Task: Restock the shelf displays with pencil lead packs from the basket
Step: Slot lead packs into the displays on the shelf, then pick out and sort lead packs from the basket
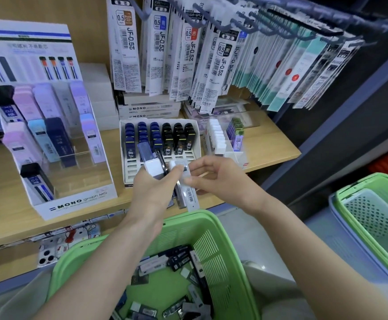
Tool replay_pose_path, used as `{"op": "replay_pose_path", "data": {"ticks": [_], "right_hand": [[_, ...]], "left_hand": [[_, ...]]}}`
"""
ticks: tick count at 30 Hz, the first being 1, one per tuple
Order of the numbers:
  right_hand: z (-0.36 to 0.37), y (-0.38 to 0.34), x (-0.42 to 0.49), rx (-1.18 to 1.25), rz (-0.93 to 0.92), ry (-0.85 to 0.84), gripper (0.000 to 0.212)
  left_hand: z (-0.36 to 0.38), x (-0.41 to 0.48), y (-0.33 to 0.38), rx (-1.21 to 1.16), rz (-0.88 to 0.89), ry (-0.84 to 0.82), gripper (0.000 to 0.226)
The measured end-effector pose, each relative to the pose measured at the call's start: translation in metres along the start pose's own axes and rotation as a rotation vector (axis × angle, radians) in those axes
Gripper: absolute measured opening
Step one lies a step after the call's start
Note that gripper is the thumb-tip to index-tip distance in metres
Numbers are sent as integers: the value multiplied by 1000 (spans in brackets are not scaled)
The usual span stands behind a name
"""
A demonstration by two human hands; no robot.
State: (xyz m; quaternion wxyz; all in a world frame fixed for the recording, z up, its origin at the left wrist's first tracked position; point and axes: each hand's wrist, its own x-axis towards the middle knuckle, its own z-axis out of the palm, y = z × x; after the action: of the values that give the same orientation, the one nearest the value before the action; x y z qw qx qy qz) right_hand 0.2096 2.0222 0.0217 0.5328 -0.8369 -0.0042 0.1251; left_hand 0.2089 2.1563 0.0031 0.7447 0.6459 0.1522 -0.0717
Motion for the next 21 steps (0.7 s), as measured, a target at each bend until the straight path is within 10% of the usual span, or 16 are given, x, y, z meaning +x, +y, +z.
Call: {"op": "replay_pose_path", "data": {"ticks": [12, 21], "right_hand": [[17, -9, -4, 192, -85, 227, 5], [42, -22, -19, -172, -180, -52, 15]], "left_hand": [[-27, -1, 12, -5, -7, -32, 7], [-82, -15, 26, -46, -100, -104, 21]]}}
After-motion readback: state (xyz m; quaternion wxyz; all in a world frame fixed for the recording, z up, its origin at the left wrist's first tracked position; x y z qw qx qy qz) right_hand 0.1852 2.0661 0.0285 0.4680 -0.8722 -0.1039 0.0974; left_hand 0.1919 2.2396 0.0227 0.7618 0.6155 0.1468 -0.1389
